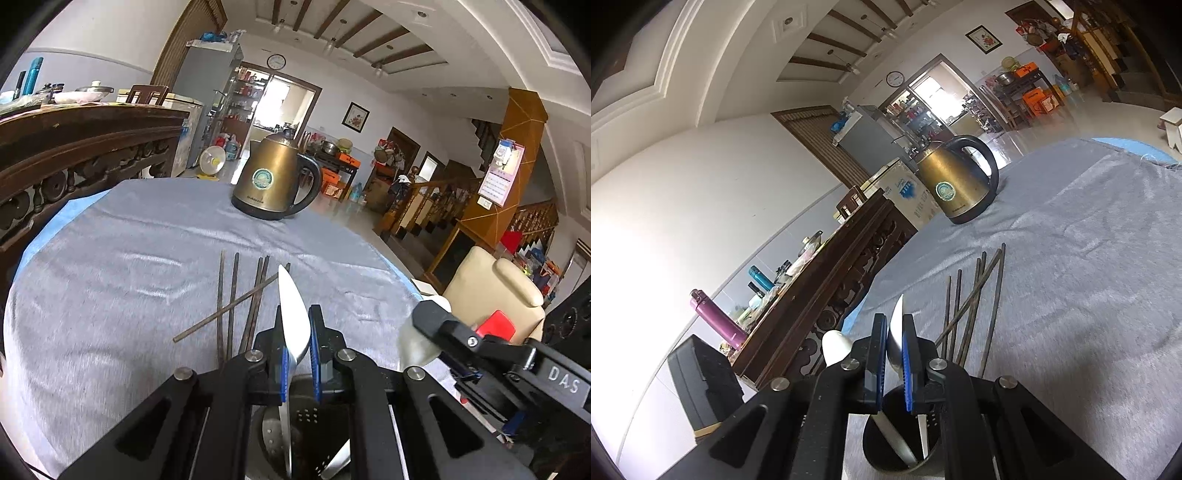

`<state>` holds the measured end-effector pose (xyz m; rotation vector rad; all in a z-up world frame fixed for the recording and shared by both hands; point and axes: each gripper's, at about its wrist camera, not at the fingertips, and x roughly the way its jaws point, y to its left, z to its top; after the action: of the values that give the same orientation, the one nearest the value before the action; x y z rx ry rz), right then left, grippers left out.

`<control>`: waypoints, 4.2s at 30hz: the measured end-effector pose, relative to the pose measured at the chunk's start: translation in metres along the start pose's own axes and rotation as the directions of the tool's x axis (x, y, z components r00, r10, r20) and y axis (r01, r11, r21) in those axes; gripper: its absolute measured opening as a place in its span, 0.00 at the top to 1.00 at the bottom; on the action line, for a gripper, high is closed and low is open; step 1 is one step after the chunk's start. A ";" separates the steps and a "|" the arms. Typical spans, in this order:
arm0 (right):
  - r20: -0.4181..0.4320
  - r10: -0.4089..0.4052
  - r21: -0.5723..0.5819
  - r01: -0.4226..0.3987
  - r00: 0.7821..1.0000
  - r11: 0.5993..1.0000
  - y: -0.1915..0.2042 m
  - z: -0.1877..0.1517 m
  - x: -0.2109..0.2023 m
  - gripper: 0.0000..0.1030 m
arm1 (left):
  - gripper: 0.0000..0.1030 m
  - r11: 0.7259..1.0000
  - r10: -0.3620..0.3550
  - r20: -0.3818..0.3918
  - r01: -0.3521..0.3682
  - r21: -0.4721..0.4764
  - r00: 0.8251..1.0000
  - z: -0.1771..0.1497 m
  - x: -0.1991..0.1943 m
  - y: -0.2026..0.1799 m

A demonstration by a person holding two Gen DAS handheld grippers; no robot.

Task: Organize utensils
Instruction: 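Lower the spoons into the dark cup and open both tools, then move both tools over the row of dark chopsticks, then grasp a dark chopstick with the right tool while the left tool grasps another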

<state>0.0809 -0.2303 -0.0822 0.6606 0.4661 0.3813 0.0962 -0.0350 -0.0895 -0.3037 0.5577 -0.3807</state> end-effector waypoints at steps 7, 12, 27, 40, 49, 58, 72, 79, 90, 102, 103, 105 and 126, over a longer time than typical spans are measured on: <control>0.006 -0.010 -0.022 0.010 1.000 1.000 0.006 -0.003 -0.012 0.91 | 0.90 1.000 0.014 0.010 -0.014 -0.006 1.000 -0.005 -0.004 0.000; 0.005 -0.016 -0.034 0.016 1.000 0.999 0.009 -0.005 -0.018 0.91 | 0.90 1.000 0.019 0.016 -0.019 -0.021 1.000 -0.005 -0.008 0.002; -0.005 -0.022 -0.048 0.022 1.000 0.999 0.012 -0.007 -0.024 0.91 | 0.90 0.998 -0.018 0.004 0.018 -0.061 1.000 -0.006 -0.006 0.010; -0.043 -0.029 -0.087 0.026 0.999 0.996 0.020 -0.012 -0.021 0.81 | 0.89 0.995 -0.044 0.022 0.045 -0.084 0.999 -0.002 -0.016 0.018; 0.017 -0.074 -0.060 0.075 0.997 0.995 0.009 -0.002 -0.029 0.50 | 0.70 0.991 0.010 0.076 0.001 -0.135 0.997 0.018 -0.027 0.052; -0.011 -0.144 0.003 0.144 0.990 0.990 -0.024 0.011 -0.008 0.50 | 0.61 0.985 0.103 0.006 -0.101 -0.141 0.995 0.028 0.003 0.099; -0.106 -0.215 0.080 0.224 0.971 0.971 -0.070 0.018 0.033 0.51 | 0.56 0.988 0.127 -0.156 -0.138 -0.068 0.980 0.017 0.062 0.128; -0.152 -0.235 0.110 0.252 0.960 0.961 -0.092 0.018 0.050 0.51 | 0.49 0.990 0.102 -0.279 -0.126 -0.069 0.955 0.028 0.108 0.134; -0.257 -0.191 0.102 0.223 0.947 0.969 -0.110 0.074 0.127 0.62 | 0.49 0.991 0.091 -0.341 -0.119 -0.061 0.936 0.050 0.151 0.118; -0.371 -0.137 0.175 0.214 0.919 0.961 -0.135 0.091 0.188 0.70 | 0.49 0.985 0.160 -0.431 -0.169 0.018 0.888 0.075 0.228 0.113; -0.382 -0.120 0.192 0.206 0.916 0.960 -0.136 0.093 0.194 0.70 | 0.49 0.984 0.170 -0.434 -0.177 0.025 0.885 0.078 0.233 0.113; -0.405 -0.087 0.233 0.195 0.910 0.953 -0.137 0.097 0.211 0.70 | 0.49 0.982 0.188 -0.443 -0.183 0.054 0.876 0.081 0.241 0.111; -0.580 -0.448 0.038 0.572 0.680 0.819 -0.128 0.098 0.302 0.87 | 0.61 0.979 0.205 -0.461 -0.177 0.103 0.864 0.091 0.232 0.130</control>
<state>0.4070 -0.2282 -0.1855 0.5910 1.2391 -0.0397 0.3636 -0.0031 -0.1697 -0.0940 1.0459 -0.2749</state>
